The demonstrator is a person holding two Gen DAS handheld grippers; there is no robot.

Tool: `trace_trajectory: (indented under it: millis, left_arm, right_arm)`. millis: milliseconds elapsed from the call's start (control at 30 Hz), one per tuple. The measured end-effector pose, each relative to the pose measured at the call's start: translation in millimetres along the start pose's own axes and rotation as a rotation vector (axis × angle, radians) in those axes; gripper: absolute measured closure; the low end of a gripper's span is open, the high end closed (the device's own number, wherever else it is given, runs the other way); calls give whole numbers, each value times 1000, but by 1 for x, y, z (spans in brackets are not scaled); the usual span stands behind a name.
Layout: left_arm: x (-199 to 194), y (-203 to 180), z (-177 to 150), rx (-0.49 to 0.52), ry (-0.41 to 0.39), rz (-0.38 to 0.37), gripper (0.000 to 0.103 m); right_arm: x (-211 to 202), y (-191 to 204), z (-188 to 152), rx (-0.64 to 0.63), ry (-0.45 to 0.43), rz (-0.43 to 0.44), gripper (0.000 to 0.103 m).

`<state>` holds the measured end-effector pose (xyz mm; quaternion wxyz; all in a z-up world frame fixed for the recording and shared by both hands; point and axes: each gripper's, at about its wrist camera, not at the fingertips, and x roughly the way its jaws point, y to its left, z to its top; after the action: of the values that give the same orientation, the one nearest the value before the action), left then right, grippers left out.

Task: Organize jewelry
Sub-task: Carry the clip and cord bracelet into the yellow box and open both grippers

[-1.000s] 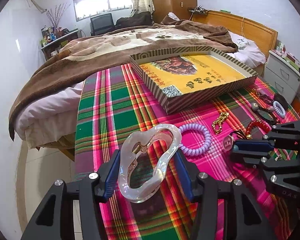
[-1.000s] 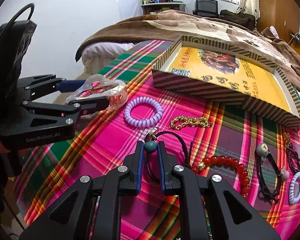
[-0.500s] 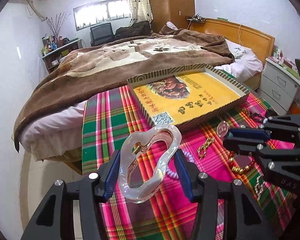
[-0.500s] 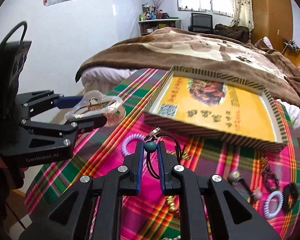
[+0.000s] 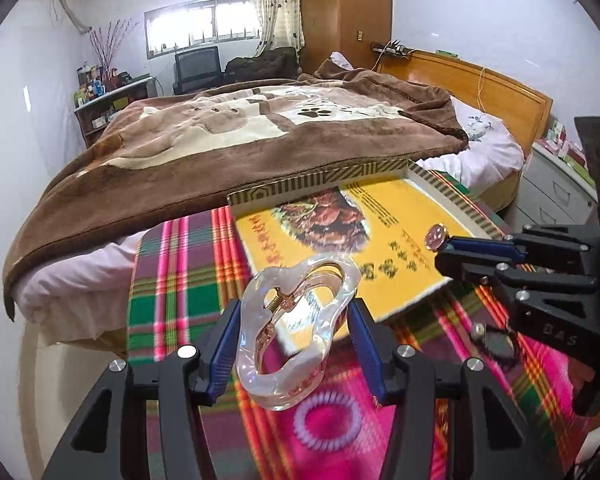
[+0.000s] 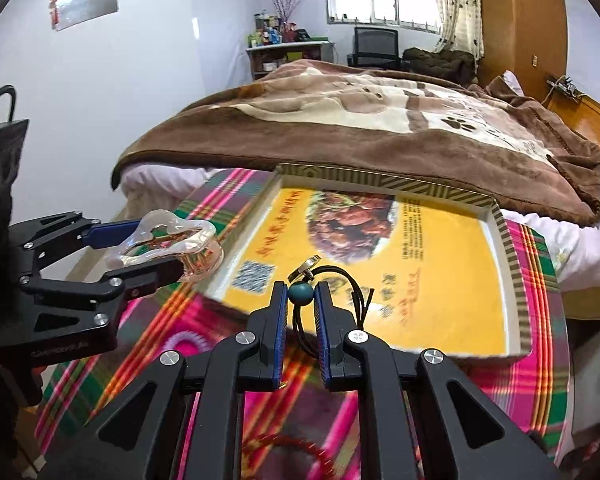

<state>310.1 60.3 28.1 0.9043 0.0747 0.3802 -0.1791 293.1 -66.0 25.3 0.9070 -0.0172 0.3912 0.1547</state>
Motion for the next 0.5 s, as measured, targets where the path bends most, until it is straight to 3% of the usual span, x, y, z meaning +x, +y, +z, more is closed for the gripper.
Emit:
trace_trajectory:
  millis: [267, 500]
  left_arm:
    - [55, -13, 23, 7, 36, -14, 49]
    - [94, -12, 25, 2, 86, 12, 49]
  right_arm:
    - [45, -32, 11, 4, 76, -28, 89]
    - [78, -48, 12, 2, 131, -37, 89]
